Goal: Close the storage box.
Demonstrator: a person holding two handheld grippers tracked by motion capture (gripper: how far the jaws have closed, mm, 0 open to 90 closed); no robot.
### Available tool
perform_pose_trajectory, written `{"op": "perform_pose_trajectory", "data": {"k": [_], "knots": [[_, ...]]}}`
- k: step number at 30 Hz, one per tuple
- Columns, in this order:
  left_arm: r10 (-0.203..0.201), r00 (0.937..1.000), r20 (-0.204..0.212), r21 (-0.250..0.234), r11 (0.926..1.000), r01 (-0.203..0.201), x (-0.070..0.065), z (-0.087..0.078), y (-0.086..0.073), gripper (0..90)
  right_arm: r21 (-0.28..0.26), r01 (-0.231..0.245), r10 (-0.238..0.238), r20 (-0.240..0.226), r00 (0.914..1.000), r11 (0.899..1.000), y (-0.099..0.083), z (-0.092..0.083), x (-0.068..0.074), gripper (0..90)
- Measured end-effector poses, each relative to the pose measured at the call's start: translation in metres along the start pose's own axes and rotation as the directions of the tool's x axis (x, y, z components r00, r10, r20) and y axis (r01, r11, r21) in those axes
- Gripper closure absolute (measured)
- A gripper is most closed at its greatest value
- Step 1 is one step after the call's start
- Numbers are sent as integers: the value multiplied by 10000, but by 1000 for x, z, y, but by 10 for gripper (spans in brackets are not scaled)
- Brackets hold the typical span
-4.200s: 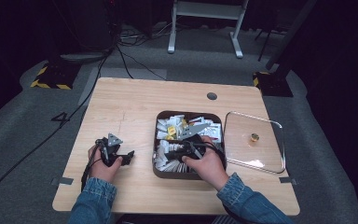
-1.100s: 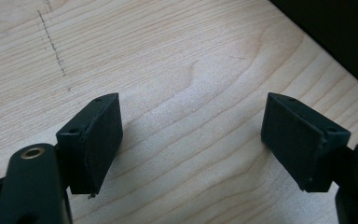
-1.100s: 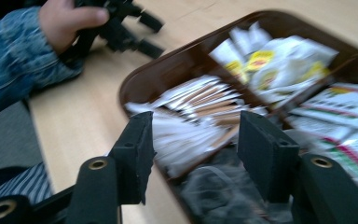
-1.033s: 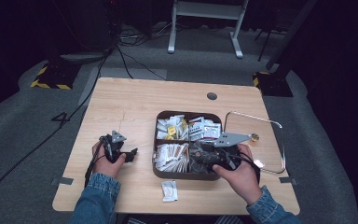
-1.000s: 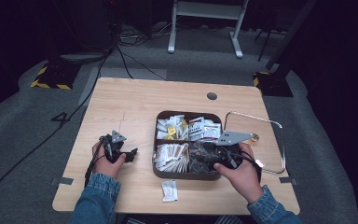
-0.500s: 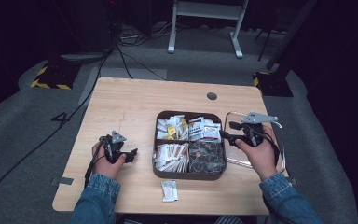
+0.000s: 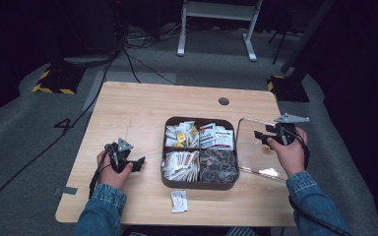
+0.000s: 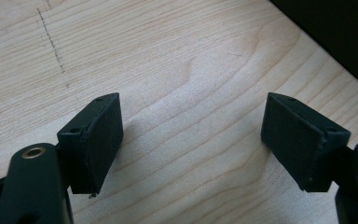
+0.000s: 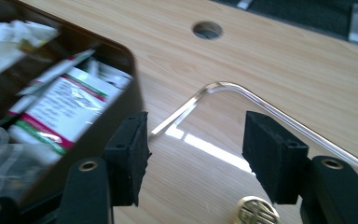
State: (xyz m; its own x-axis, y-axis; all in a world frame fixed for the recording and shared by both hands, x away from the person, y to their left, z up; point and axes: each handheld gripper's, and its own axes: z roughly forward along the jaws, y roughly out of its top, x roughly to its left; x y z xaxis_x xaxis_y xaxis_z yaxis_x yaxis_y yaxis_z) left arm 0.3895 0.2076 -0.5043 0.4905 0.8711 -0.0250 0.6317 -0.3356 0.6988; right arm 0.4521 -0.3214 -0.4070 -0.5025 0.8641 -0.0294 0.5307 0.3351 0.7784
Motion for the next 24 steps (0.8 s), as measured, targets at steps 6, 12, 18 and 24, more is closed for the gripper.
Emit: {"op": "perform_pose_trajectory", "data": {"k": [6, 12, 18, 24], "knots": [[-5, 10000, -5, 19, 10000, 5, 0, 0, 0, 213, 437, -390, 373, 395, 9985, 9983, -19, 13, -20, 417], [-7, 10000, -1, 21, 10000, 7, 0, 0, 0, 213, 1028, -550, 473, 757, 9960, 9932, -40, 29, -34, 433], [-15, 10000, 4, 18, 10000, 15, 0, 0, 0, 213, 1241, -975, 882, 780, 9930, 9875, -53, 36, -42, 438], [-11, 10000, 7, 20, 10000, 11, 0, 0, 0, 213, 1610, -1027, 909, 787, 9927, 9816, -64, 42, -43, 487]]}}
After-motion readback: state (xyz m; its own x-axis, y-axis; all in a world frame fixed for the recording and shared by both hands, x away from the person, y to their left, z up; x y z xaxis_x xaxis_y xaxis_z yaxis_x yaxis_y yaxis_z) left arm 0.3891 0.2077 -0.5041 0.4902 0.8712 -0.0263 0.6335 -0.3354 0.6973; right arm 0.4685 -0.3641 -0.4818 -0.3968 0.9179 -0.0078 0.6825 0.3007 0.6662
